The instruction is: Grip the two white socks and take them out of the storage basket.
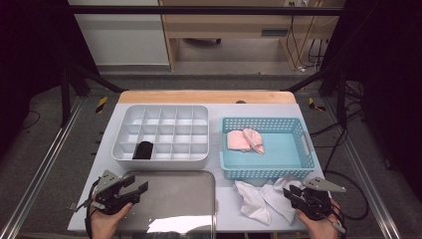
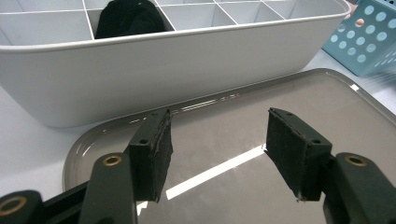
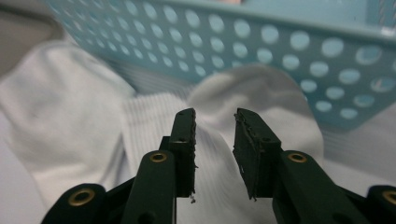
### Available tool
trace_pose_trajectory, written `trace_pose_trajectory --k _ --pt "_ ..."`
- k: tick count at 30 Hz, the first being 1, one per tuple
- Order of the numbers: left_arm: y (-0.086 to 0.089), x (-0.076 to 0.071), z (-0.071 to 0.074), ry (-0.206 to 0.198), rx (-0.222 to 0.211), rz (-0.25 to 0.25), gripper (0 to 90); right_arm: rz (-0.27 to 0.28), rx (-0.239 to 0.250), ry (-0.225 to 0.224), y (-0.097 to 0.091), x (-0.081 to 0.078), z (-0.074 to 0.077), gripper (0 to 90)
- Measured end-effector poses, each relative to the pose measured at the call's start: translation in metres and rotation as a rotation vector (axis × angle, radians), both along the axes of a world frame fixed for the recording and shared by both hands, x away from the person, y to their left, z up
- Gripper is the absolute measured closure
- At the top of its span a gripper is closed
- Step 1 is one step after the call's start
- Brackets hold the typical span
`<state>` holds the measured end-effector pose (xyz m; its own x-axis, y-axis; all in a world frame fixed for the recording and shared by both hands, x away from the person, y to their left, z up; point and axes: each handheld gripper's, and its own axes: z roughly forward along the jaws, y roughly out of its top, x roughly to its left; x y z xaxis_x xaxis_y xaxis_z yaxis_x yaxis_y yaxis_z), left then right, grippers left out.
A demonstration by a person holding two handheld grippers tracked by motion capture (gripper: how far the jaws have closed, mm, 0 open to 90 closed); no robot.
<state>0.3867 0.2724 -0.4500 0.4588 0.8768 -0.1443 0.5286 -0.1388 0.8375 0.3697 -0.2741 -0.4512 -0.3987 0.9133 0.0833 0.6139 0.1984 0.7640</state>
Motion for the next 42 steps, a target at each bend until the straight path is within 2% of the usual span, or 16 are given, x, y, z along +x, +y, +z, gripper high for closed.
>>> trace_pose_trajectory --k 2,5,9,20,22,25,26,29,31,37,42 --pt "-0.001 0.000 0.000 -0.001 0.000 -0.001 39.1 0.005 0.026 -0.030 0.006 -0.002 0.007 66.9" --pt "-0.001 -0.001 0.001 -0.002 -0.001 -0.001 38.7 0.065 0.061 -0.062 0.022 -0.004 0.016 65.3" --pt "-0.001 -0.002 0.002 -0.009 -0.003 0.000 38.6 0.143 0.095 -0.053 0.045 -0.002 0.018 62.6" --pt "-0.004 -0.002 0.001 -0.002 -0.008 -0.019 40.4 0.265 0.083 -0.023 0.103 0.014 0.014 61.1" --pt "-0.004 -0.002 0.001 0.000 -0.009 -0.021 40.7 0.279 0.055 -0.017 0.113 0.016 0.012 61.3" --pt "-0.004 -0.002 0.001 0.000 -0.012 -0.024 41.6 0.277 -0.015 -0.001 0.121 0.021 0.006 69.0" --pt "-0.004 -0.002 0.001 0.001 -0.014 -0.024 41.9 0.270 -0.026 0.007 0.121 0.023 0.004 74.4" --pt "-0.005 -0.002 0.000 0.006 -0.017 -0.027 42.4 0.255 -0.013 0.023 0.114 0.022 0.003 85.5" --pt "-0.005 -0.001 0.000 0.010 -0.017 -0.029 42.6 0.239 0.007 0.021 0.107 0.021 0.005 86.2" --pt "-0.006 -0.002 0.000 0.011 -0.019 -0.033 42.9 0.169 0.032 -0.034 0.082 0.014 0.015 85.5" --pt "-0.006 -0.002 -0.001 0.018 -0.022 -0.040 43.0 0.088 0.011 -0.028 0.059 0.012 0.010 84.8"
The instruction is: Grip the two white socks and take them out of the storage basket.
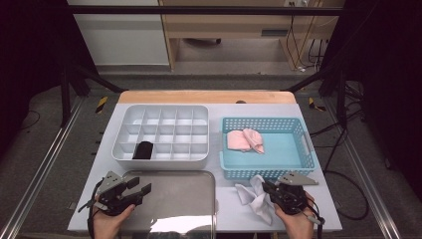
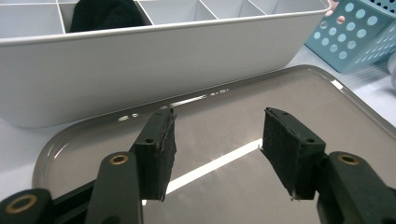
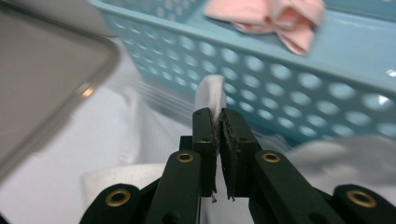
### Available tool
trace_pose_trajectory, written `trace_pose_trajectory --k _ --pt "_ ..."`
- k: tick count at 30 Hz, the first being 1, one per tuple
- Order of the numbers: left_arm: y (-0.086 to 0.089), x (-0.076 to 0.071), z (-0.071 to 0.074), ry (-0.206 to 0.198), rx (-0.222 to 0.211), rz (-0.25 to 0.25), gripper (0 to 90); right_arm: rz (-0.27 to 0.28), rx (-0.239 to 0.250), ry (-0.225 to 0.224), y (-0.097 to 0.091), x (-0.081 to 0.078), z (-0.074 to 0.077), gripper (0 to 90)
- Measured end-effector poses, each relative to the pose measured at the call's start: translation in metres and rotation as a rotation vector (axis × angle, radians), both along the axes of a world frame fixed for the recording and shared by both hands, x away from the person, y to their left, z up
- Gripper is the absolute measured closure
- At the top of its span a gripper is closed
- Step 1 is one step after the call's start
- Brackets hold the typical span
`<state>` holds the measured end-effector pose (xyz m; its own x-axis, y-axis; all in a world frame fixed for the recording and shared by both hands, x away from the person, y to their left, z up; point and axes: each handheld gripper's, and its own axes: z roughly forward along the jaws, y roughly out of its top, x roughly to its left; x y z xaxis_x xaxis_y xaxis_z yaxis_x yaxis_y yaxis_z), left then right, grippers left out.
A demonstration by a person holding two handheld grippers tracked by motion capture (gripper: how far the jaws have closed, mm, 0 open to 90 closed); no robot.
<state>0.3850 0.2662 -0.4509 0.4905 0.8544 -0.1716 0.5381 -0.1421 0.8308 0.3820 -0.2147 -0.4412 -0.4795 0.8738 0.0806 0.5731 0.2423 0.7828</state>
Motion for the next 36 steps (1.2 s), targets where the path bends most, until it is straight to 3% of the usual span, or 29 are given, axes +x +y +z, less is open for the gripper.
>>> trace_pose_trajectory --k 8,17,23,30,33,36 --pt "0.000 0.000 0.000 0.007 -0.003 -0.008 43.1 -0.105 -0.016 0.026 -0.029 0.000 -0.012 85.1" --pt "-0.004 -0.001 0.000 0.007 -0.007 -0.030 44.6 -0.140 -0.083 0.048 -0.033 0.009 -0.024 82.1" --pt "-0.012 -0.003 0.000 0.004 0.009 -0.055 44.7 -0.139 -0.059 -0.008 -0.035 0.005 -0.016 78.1" --pt "-0.013 -0.002 -0.002 0.014 0.008 -0.052 44.2 -0.073 0.011 -0.139 -0.025 -0.005 0.005 72.1" --pt "-0.013 -0.003 -0.001 0.010 0.006 -0.052 43.7 -0.017 0.028 -0.157 -0.010 -0.008 0.015 69.6" --pt "-0.013 -0.003 0.000 0.008 0.006 -0.050 43.2 0.047 0.034 -0.138 0.008 -0.007 0.018 66.9"
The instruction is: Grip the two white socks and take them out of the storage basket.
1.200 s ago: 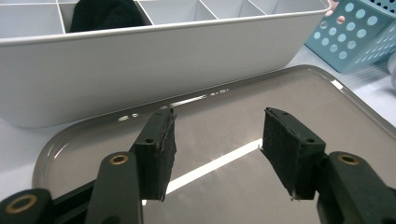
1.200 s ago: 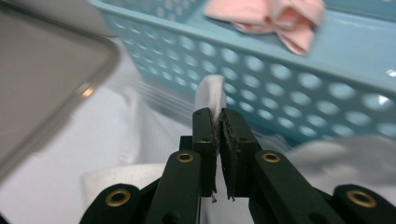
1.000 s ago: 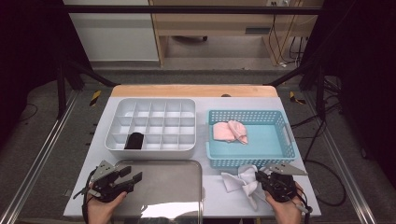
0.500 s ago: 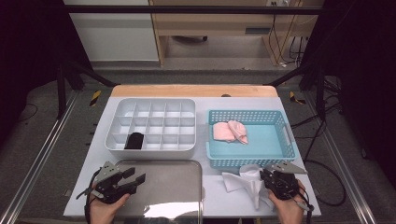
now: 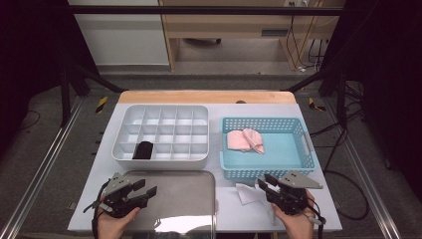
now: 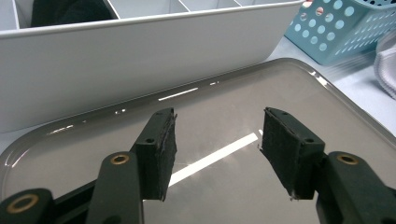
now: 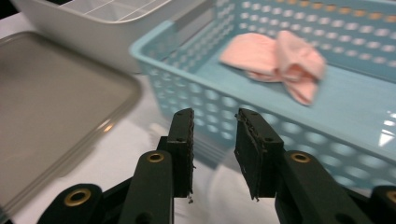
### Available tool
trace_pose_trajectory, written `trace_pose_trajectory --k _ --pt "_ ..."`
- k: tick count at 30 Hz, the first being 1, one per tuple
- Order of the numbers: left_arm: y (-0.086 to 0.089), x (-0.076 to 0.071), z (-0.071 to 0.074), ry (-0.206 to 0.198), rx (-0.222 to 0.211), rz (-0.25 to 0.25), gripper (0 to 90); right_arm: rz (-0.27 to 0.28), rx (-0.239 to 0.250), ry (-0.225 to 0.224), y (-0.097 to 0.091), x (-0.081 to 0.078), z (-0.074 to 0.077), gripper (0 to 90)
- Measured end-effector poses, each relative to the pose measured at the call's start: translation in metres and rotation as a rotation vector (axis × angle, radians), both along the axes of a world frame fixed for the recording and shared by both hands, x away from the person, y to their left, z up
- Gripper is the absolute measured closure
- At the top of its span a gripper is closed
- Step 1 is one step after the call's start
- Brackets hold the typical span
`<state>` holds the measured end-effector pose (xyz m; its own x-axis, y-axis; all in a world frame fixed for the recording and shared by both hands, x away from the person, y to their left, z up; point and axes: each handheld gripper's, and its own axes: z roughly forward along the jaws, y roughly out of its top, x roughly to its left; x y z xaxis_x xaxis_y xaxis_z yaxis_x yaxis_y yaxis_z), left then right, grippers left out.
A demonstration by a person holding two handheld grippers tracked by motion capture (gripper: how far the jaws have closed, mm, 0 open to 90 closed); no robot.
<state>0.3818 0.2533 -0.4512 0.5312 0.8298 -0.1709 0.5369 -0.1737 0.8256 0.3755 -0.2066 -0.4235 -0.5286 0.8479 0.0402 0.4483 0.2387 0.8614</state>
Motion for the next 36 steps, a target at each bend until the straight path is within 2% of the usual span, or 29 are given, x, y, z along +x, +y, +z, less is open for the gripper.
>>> trace_pose_trajectory --k 3,8,10,13,15,18,22,23,26,29,32,36 --pt "0.000 0.000 0.000 0.001 -0.001 -0.001 42.6 0.058 -0.026 0.036 0.017 0.003 -0.004 64.6" --pt "0.000 0.000 0.000 0.005 -0.002 -0.002 42.0 0.103 -0.092 0.092 0.034 0.011 -0.019 62.3" --pt "0.000 0.000 0.000 0.004 -0.004 -0.003 41.8 0.102 -0.122 0.102 0.036 0.014 -0.023 67.6" --pt "0.001 0.000 0.000 0.004 -0.008 0.001 41.9 0.120 -0.127 0.129 0.035 0.016 -0.026 82.2" --pt "0.001 0.000 0.000 0.006 -0.008 0.000 41.8 0.135 -0.106 0.136 0.035 0.013 -0.021 86.1" --pt "0.000 0.000 0.000 0.007 -0.006 -0.003 41.7 0.166 -0.072 0.118 0.038 0.009 -0.011 86.3" --pt "0.002 0.000 0.000 0.006 -0.011 -0.002 41.6 0.262 -0.003 0.084 0.052 0.000 0.007 86.5" --pt "0.003 0.000 0.001 0.006 -0.019 0.003 41.5 0.303 0.029 0.077 0.059 -0.002 0.013 86.4" --pt "0.004 0.000 0.001 0.006 -0.022 0.003 41.4 0.360 0.077 0.078 0.073 -0.001 0.018 86.0" --pt "0.004 0.000 0.001 0.005 -0.027 0.003 41.1 0.408 0.107 0.107 0.092 0.008 0.016 85.9" --pt "0.005 0.000 0.001 0.004 -0.027 0.000 40.8 0.435 0.102 0.144 0.111 0.021 0.006 85.9" --pt "0.004 0.000 0.001 0.004 -0.030 -0.006 40.5 0.409 0.082 0.189 0.127 0.041 -0.010 85.2"
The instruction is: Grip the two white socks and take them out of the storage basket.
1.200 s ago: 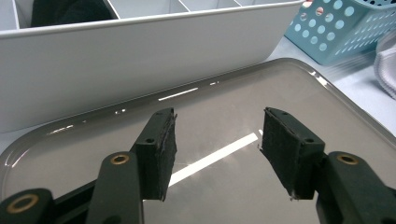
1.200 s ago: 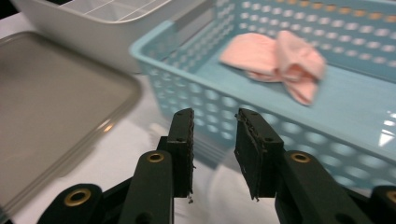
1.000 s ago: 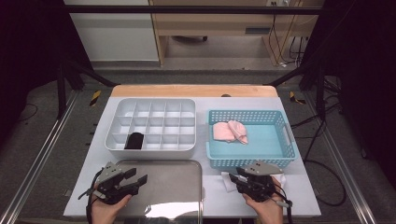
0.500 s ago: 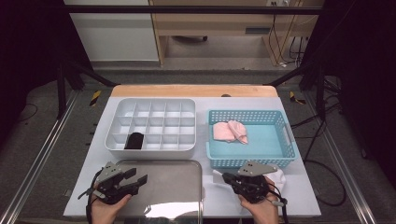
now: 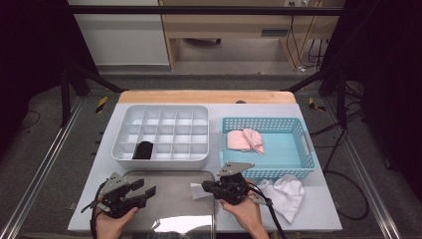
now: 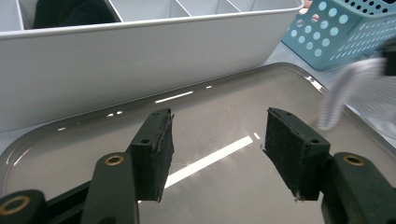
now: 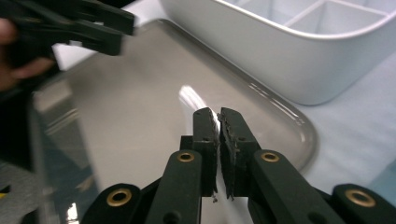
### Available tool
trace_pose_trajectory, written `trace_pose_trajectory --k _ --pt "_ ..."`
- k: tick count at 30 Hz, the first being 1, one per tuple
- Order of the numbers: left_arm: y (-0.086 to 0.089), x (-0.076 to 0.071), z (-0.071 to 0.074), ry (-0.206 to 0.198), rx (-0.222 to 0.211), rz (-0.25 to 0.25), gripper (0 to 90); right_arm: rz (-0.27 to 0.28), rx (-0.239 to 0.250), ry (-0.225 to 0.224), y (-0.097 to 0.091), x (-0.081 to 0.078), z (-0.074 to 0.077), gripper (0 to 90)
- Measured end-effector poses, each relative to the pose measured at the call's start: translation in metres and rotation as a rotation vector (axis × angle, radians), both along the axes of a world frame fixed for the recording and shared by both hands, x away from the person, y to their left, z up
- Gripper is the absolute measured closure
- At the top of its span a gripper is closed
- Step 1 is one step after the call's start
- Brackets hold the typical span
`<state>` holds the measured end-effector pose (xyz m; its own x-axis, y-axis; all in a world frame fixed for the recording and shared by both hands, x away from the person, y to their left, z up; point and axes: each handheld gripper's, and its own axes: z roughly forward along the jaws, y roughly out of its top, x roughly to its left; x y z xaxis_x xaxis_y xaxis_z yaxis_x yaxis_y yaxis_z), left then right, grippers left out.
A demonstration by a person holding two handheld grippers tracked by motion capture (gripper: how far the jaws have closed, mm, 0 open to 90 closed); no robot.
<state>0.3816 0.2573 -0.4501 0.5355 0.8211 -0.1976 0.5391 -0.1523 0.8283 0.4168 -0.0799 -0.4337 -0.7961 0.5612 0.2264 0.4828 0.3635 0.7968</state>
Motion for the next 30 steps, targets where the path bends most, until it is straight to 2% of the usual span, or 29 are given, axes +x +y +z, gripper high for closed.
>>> trace_pose_trajectory --k 3,6,8,10,13,17,23,30 --pt "-0.001 0.000 0.000 0.002 0.004 -0.008 40.3 -0.032 -0.030 0.014 0.005 0.010 -0.009 83.7" --pt "-0.004 0.000 0.000 0.003 0.009 -0.016 39.9 -0.058 -0.067 -0.005 0.007 0.014 -0.013 79.3" --pt "-0.006 0.000 0.000 0.000 0.009 -0.021 39.7 -0.065 -0.069 -0.024 0.006 0.012 -0.011 76.8" --pt "-0.009 -0.001 0.001 -0.002 0.006 -0.029 39.4 -0.070 -0.051 -0.041 0.002 0.009 -0.006 73.8" --pt "-0.017 -0.002 0.004 -0.009 0.016 -0.045 39.2 -0.102 -0.007 -0.088 -0.010 0.001 0.007 68.6" --pt "-0.029 -0.001 0.008 -0.013 0.023 -0.069 39.9 -0.137 0.018 -0.125 -0.032 -0.011 0.014 64.6" --pt "-0.054 0.002 0.009 -0.006 0.048 -0.091 42.4 -0.218 0.039 -0.157 -0.067 -0.025 0.015 56.0" --pt "-0.087 0.009 0.003 0.023 0.062 -0.115 44.3 -0.300 0.037 -0.234 -0.100 -0.041 0.013 50.3"
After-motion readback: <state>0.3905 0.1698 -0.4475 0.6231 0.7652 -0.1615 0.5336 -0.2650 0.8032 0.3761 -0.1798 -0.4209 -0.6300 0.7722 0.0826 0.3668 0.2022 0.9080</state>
